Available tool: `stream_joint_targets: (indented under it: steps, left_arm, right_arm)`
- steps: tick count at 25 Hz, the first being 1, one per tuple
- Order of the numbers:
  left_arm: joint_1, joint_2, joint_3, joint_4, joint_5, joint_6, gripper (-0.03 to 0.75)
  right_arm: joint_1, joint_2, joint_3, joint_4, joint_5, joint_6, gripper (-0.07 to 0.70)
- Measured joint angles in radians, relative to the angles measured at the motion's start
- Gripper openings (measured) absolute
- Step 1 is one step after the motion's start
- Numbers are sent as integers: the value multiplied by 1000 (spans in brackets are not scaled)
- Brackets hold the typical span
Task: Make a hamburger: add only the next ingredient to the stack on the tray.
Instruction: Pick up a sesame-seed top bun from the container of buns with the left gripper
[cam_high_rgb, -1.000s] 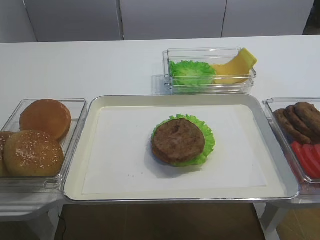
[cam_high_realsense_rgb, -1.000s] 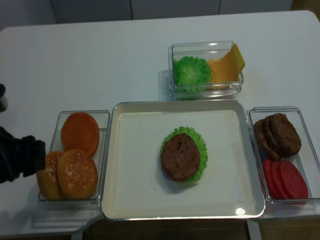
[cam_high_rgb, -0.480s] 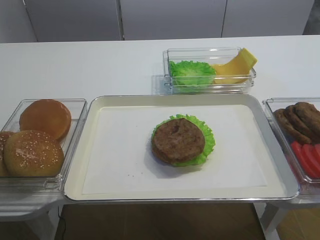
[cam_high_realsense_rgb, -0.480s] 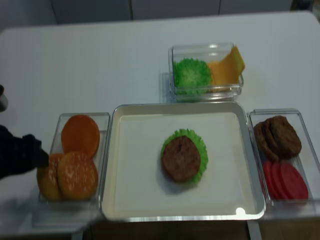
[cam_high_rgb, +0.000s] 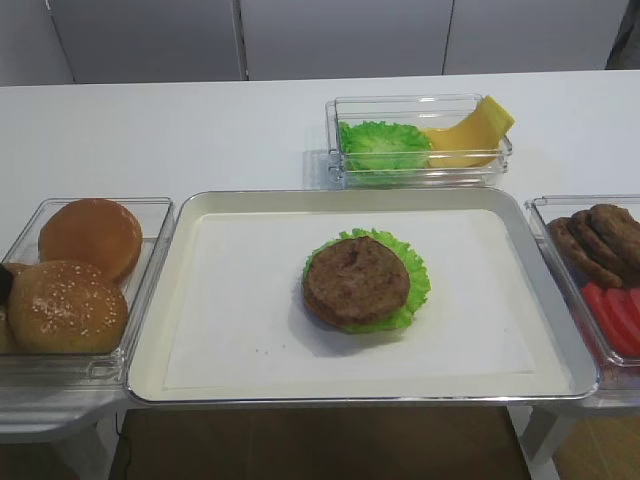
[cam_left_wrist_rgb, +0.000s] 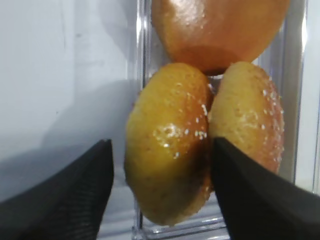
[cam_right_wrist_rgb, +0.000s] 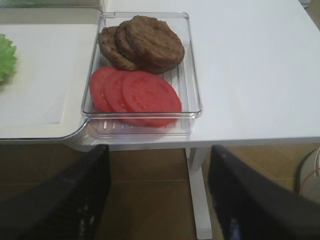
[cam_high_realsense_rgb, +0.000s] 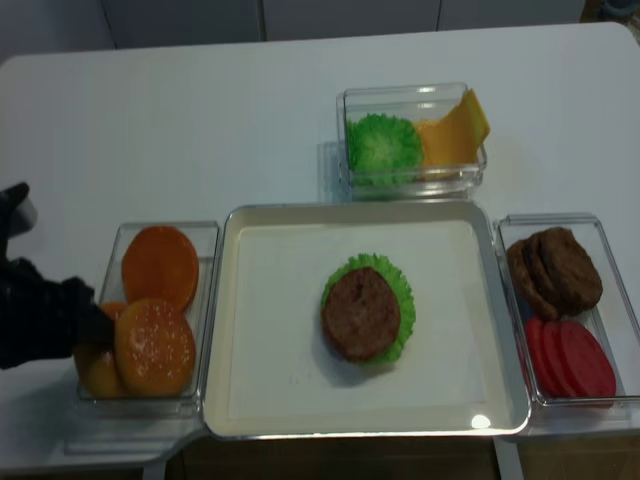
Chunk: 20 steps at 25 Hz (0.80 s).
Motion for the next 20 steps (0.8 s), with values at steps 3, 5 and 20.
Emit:
stream_joint_targets:
  steps: [3,5,20]
  left_arm:
    - [0,19,-4,-20,0,20,461]
    - [0,23,-5,-25,0,22,461]
    - [0,30,-6,-38,15,24,322]
  right_arm:
    - [0,0,0,0,0,0,467]
    - [0,0,0,0,0,0,467]
    - [0,0,0,0,0,2,467]
